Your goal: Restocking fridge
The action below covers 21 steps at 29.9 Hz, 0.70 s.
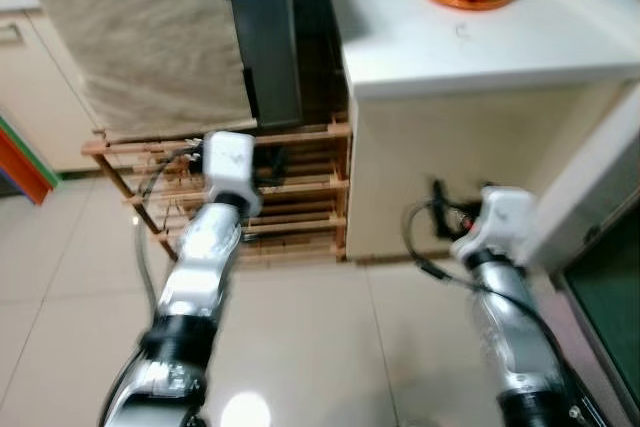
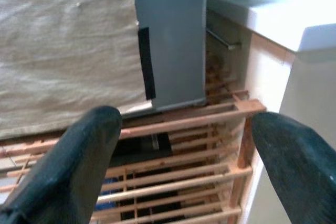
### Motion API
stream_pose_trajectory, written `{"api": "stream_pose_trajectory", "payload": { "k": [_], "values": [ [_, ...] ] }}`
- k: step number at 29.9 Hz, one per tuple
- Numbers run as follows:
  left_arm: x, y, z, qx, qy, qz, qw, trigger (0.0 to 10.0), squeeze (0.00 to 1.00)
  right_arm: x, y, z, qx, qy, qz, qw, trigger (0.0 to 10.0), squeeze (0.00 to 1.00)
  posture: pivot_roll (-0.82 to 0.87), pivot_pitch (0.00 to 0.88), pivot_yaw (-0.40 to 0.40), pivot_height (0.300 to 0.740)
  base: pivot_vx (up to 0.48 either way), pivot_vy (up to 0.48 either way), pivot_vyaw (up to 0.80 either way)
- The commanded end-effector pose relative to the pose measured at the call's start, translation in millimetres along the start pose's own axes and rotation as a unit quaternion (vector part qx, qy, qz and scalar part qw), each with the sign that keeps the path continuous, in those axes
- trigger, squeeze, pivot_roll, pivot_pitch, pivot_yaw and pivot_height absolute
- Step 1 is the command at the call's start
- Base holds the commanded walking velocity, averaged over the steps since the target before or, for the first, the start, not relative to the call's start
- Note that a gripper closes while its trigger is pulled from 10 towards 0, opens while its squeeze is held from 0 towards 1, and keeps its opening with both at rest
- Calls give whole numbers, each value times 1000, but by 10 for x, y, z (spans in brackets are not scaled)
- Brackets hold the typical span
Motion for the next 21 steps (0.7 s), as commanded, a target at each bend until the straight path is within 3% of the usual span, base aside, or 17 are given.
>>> {"api": "stream_pose_trajectory", "payload": {
  "k": [1,8,9,12,15,18,21],
  "values": [
    [-141,12,-5,-5,-16,-11,1000,10000,0,-138,-28,-26,7,-18,0,1000,10000,0,-146,0,61,725,0,480,0],
    [-159,-25,-38,-1,-14,-6,1000,10000,0,-108,-38,-13,10,-7,1,1000,10000,0,-141,0,57,725,0,480,0],
    [-130,-62,-31,8,-4,14,1000,10000,0,-103,-39,-9,10,-5,2,1000,10000,0,-140,0,58,725,0,390,0],
    [-97,-81,-19,15,11,29,999,10000,0,-99,-39,-3,10,-5,2,1000,10000,0,-141,0,58,725,0,0,0],
    [-104,-79,-5,18,4,18,1000,10000,0,-101,-47,-7,11,-6,3,1000,10000,0,-142,0,62,725,0,0,0],
    [-67,-109,-25,24,4,33,999,10000,0,-130,-64,-96,7,-3,-7,1000,10000,0,-143,0,65,725,0,0,0],
    [33,-242,-207,41,-37,56,997,10000,0,-177,-114,-307,9,15,-44,999,10000,0,-143,0,67,725,0,0,0]
  ]
}}
Point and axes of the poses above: a point about 5 cm out from each wrist's last joint towards the gripper, its own z axis pointing out of the wrist towards the gripper, its own y axis along the axis of the wrist's last joint, x = y × z, the point moved 2 cm from there along z, pointing out of the wrist towards the gripper, and after that the axes turned 4 degrees about -z, right-handed, at the moved point
